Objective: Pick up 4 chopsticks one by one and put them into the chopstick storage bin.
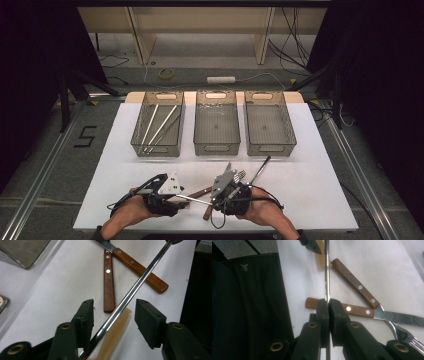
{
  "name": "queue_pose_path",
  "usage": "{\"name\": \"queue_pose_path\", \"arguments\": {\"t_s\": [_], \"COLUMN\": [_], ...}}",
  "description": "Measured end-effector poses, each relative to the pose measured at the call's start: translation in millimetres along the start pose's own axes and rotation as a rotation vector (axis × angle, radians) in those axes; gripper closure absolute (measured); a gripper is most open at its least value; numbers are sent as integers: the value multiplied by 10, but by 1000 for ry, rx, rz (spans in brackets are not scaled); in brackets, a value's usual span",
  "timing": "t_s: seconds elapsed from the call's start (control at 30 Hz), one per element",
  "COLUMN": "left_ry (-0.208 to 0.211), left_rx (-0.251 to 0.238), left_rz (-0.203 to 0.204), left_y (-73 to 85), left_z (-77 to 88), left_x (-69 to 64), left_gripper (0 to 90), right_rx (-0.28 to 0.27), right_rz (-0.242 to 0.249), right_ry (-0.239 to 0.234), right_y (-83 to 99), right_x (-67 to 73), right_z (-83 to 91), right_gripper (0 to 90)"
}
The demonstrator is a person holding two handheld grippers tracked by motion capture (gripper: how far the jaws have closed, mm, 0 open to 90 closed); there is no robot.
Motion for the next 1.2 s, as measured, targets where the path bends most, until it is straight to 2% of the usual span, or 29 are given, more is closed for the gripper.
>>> {"name": "queue_pose_path", "arguments": {"t_s": [0.27, 0.37, 0.53, 0.63, 0.73, 0.83, 0.9, 1.0, 1.2], "left_ry": [6, 12, 29, 41, 53, 76, 72, 63, 26], "left_rx": [27, 21, 29, 31, 41, 44, 43, 32, 31], "left_rz": [-50, -56, -97, -138, -166, -208, -211, -183, -118], "left_y": [17, 14, 14, 11, 8, 0, -19, -22, 14], "left_z": [-6, -2, 0, 12, 9, 3, 4, 20, 40], "left_x": [-24, -32, -66, -98, -135, -187, -199, -166, -58], "left_gripper": [605, 651, 690, 720, 757, 810, 834, 836, 835], "right_rx": [6, 7, 5, 9, -11, -28, -54, -111, -241], "right_rz": [24, 31, 52, 70, 99, 72, 45, 6, -99], "right_ry": [-21, -26, -31, -42, -43, -26, -6, 15, 61], "right_y": [5, 9, 19, 37, 74, 91, 90, 84, 33], "right_x": [15, 19, 19, 11, -26, -76, -133, -190, -253], "right_z": [4, 2, 3, 9, 1, 14, 34, 93, 238], "right_gripper": [872, 871, 870, 866, 848, 790, 699, 588, 470]}}
Point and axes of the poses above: each handheld gripper's, and its own axes: z roughly backward along the jaws, y roughly out of its underside, x roughly to its left, the point moved 4 cm from there along -z, roughly forward along the jaws, and after that the axes turned 4 degrees about x, right-handed, at the moved point
